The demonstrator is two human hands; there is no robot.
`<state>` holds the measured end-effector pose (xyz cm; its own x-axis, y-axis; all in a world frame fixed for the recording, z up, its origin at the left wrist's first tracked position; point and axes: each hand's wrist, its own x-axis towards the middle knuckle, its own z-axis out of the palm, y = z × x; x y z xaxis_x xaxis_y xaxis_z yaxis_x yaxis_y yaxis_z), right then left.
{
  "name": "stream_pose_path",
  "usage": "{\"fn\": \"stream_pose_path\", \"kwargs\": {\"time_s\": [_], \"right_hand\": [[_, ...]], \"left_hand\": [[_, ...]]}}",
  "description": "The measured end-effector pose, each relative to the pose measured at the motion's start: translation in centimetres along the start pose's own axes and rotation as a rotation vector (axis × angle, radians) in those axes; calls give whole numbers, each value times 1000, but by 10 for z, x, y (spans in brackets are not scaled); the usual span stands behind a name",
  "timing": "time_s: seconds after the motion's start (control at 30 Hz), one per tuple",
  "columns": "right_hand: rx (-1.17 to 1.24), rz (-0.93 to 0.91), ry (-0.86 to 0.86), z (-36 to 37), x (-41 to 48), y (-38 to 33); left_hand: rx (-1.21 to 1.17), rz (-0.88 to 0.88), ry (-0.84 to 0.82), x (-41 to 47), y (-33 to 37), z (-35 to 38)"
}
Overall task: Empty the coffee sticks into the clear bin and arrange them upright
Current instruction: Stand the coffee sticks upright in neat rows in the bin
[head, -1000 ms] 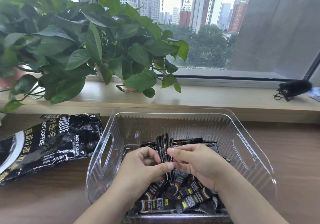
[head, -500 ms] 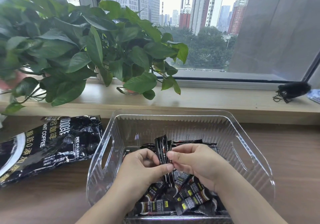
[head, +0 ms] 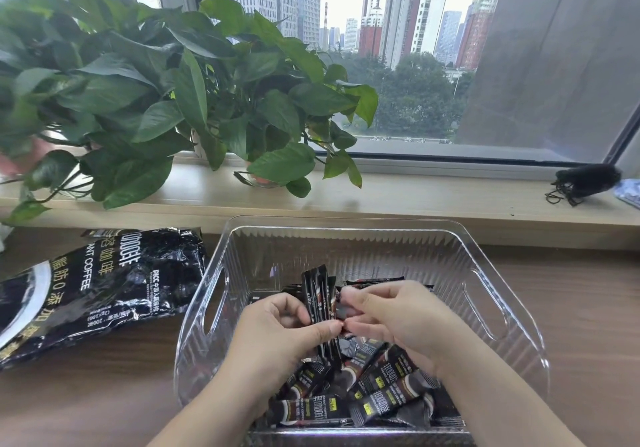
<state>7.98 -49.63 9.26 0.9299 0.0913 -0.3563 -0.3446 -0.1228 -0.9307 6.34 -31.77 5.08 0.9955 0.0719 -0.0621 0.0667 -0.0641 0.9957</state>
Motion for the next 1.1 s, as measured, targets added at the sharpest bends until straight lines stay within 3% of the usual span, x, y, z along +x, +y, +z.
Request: {"fn": "stream_pose_path", "kwargs": {"time_s": [0.1, 0.17, 0.3, 0.43, 0.5, 0.63, 1.1], "right_hand": [[-384, -167, 225, -20, -2, -9], [-760, -312, 267, -36, 0, -12], [-1229, -384, -68, -41, 9, -10], [-1267, -385, -398, -25, 14, -4], [-1279, -367, -466, -18, 16, -3], [-1322, -409, -437, -14, 21, -5], [-1310, -303, -350, -30, 14, -11]], "left_hand": [[2, -38, 67, 3, -3, -3], [13, -51, 94, 5, -5, -5], [19, -45, 118, 6, -6, -4], [-6, -31, 152, 7, -8, -2], [-5, -32, 156, 7, -9, -2], [3, -34, 157, 7, -9, -3], [-4, -26, 141, 8, -10, -2]]}}
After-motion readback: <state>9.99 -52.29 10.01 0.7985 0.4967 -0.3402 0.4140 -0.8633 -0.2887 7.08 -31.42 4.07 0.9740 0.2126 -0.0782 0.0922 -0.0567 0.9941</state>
